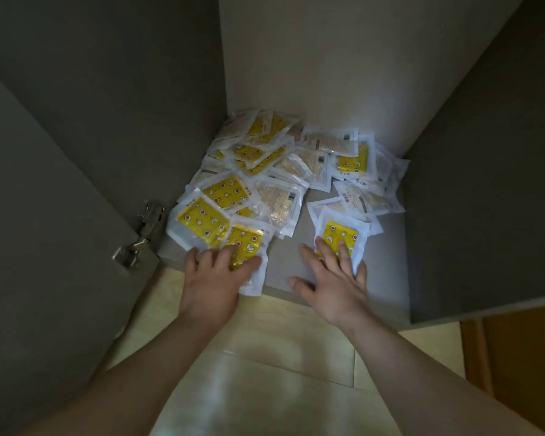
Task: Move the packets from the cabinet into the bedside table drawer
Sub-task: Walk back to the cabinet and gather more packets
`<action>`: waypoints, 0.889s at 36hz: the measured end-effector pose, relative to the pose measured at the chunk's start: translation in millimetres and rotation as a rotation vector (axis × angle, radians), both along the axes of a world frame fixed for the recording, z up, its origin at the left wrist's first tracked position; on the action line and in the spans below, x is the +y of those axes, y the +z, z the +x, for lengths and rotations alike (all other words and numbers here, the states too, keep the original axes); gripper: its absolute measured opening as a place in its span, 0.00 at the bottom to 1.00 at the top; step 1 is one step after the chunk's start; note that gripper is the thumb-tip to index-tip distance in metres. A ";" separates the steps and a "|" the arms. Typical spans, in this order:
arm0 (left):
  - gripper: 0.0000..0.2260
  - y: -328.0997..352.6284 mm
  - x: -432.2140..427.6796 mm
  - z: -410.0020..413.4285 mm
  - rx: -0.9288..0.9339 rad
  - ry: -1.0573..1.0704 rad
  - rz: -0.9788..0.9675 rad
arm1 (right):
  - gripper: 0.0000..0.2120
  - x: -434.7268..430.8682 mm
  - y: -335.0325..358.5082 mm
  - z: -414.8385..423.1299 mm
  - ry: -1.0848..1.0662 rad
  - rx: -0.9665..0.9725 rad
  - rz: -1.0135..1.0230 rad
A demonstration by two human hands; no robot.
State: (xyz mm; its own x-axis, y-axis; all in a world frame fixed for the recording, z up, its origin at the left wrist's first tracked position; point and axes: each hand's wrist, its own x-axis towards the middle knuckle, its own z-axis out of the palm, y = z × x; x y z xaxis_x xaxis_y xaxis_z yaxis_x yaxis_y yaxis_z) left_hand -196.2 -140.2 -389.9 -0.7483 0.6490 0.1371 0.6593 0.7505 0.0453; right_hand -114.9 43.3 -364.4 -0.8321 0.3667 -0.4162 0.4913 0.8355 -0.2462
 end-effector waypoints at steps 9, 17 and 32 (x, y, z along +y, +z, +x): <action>0.35 21.9 1.5 -43.1 -0.286 0.077 -0.298 | 0.40 -4.0 9.2 -5.3 0.030 0.083 -0.046; 0.43 26.0 -0.9 -53.5 -0.353 0.101 -0.351 | 0.33 -8.9 18.4 -80.4 0.072 0.028 -0.052; 0.41 -3.1 -12.2 -12.8 -0.050 -0.070 -0.082 | 0.46 -26.3 -3.0 -18.3 0.163 -0.025 0.028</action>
